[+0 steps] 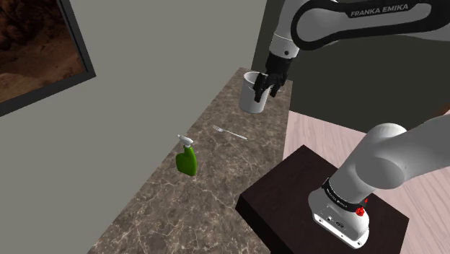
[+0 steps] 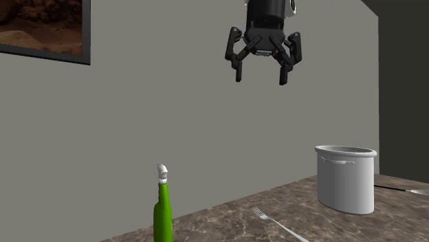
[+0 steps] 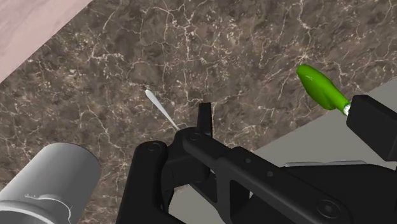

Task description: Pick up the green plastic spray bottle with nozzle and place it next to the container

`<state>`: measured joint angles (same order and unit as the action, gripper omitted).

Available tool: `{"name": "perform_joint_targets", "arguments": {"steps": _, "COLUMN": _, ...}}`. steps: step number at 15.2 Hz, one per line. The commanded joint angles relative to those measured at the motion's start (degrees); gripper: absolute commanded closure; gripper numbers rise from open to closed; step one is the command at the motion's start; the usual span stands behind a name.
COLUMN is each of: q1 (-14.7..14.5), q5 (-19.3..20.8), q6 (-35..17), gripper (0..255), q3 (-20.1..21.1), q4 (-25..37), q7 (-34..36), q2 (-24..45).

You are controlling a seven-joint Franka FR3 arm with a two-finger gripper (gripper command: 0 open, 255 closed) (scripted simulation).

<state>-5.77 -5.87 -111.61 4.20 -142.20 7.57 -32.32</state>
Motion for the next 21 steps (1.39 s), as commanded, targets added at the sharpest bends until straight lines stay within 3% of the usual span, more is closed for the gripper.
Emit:
{"name": "perform_joint_targets", "arguments": {"steps": 1, "q1": -0.98, "q5": -0.57, "q6": -3.59, "gripper": 0, "q3": 1.25, "q4": -0.07, "q7": 0.17, "q2": 3.15}}
{"name": "perform_joint_targets", "arguments": {"steps": 11, "q1": -4.47, "q5": -0.21, "q6": -18.5, "gripper": 0, "q3": 6.95, "q4": 5.71, "q7": 1.47, "q2": 22.57}}
{"name": "perform_joint_targets", "arguments": {"steps": 21, "q1": -8.31, "q5": 6.54, "q6": -27.9, "gripper": 0, "q3": 10.58, "q4": 17.63, "q7": 5.68, "q2": 43.24}}
